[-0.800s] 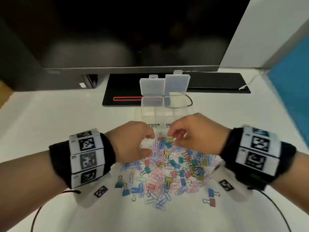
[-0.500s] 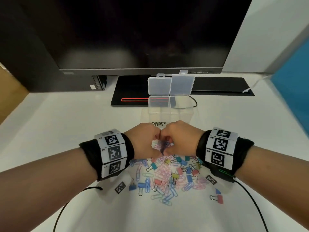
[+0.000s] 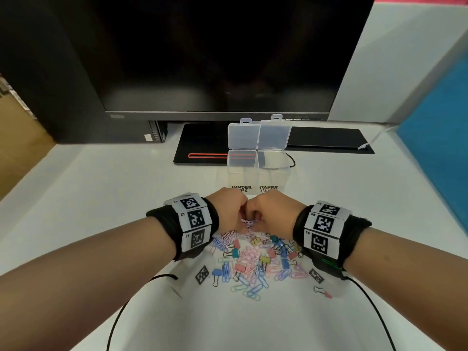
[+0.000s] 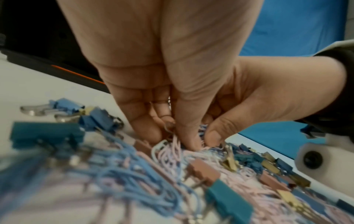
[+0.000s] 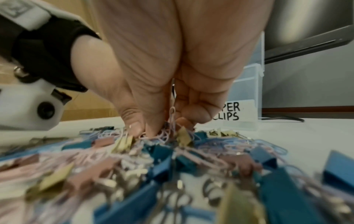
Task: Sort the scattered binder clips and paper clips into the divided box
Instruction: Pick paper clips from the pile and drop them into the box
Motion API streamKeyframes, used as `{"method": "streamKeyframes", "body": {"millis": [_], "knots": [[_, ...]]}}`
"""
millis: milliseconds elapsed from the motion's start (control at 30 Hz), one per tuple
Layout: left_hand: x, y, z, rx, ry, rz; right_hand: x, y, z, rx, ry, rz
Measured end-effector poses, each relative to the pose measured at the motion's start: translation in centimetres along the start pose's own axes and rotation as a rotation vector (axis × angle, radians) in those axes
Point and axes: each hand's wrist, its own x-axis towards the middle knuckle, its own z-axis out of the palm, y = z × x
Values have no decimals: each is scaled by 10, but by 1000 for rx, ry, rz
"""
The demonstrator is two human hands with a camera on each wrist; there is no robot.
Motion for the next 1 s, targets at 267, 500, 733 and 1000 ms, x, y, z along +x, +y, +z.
{"method": "streamKeyframes", "body": {"millis": [267,500,733,1000], "knots": [[-7,-4,-14,-101,35,33,-6,10,-16,224,92,113],[-14,-9,-13,-435,-141,-144,-24,32,-11,805,-23,340],[-24,5,-20,-799,-164,-226,-41,47,-22,1284,-91,372],[14,41,-73,-902,186,-96,-25,73,-79,1412,288,249]]}}
